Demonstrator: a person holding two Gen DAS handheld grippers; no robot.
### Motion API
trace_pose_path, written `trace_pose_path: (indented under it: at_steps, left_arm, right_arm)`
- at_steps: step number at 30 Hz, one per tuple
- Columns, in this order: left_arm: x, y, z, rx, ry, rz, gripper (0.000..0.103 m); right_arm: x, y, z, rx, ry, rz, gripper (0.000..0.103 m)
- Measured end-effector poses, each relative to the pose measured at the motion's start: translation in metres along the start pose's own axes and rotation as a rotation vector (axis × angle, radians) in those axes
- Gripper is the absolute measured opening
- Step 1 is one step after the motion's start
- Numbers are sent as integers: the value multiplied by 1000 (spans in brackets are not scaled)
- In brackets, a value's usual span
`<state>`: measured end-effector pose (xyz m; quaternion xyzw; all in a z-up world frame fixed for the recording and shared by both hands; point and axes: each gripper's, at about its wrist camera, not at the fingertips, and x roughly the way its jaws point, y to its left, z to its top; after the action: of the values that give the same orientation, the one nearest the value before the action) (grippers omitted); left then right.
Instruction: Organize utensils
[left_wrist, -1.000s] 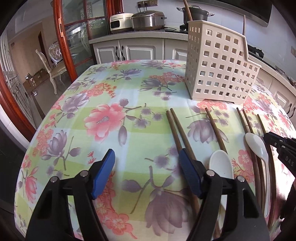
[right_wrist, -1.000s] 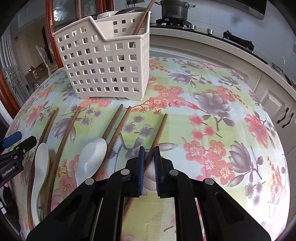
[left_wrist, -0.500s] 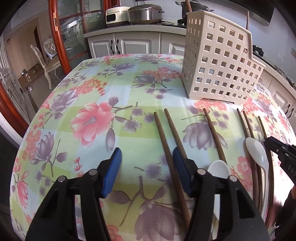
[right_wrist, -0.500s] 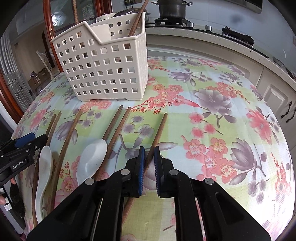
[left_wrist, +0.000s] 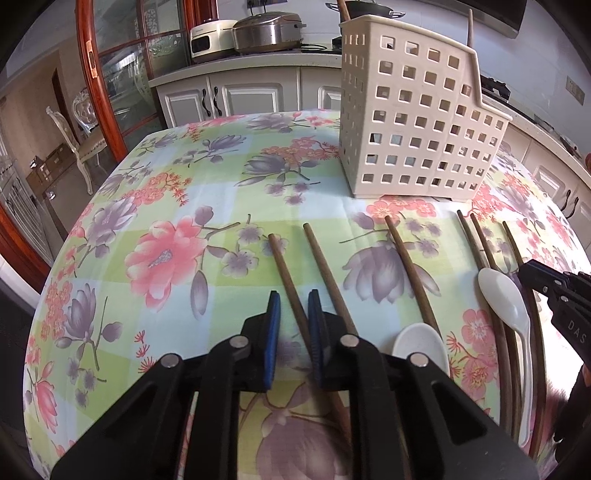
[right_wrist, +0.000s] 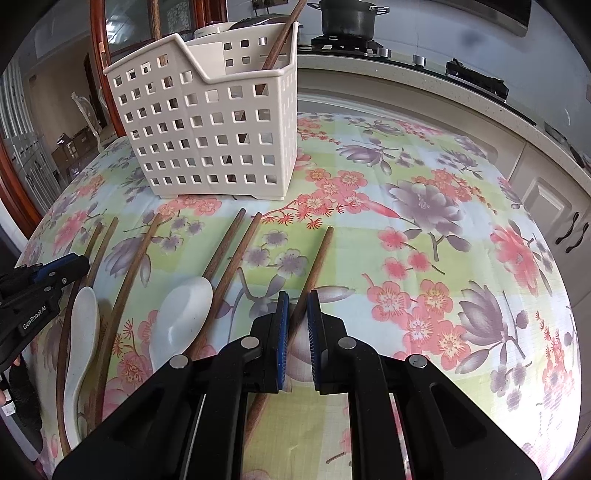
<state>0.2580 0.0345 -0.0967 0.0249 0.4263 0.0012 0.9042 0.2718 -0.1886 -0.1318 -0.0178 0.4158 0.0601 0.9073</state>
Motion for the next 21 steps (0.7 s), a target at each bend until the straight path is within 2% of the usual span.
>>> trace_pose_path:
  at_steps: [10, 21]
  left_arm:
    - [0, 0, 0, 0, -5, -7, 7]
    - [-15, 8, -4, -37, -45, -24, 6]
  right_arm:
    - [-2, -5, -1, 32, -5, 18, 7]
    - [-20, -7, -2, 48, -74, 38, 7]
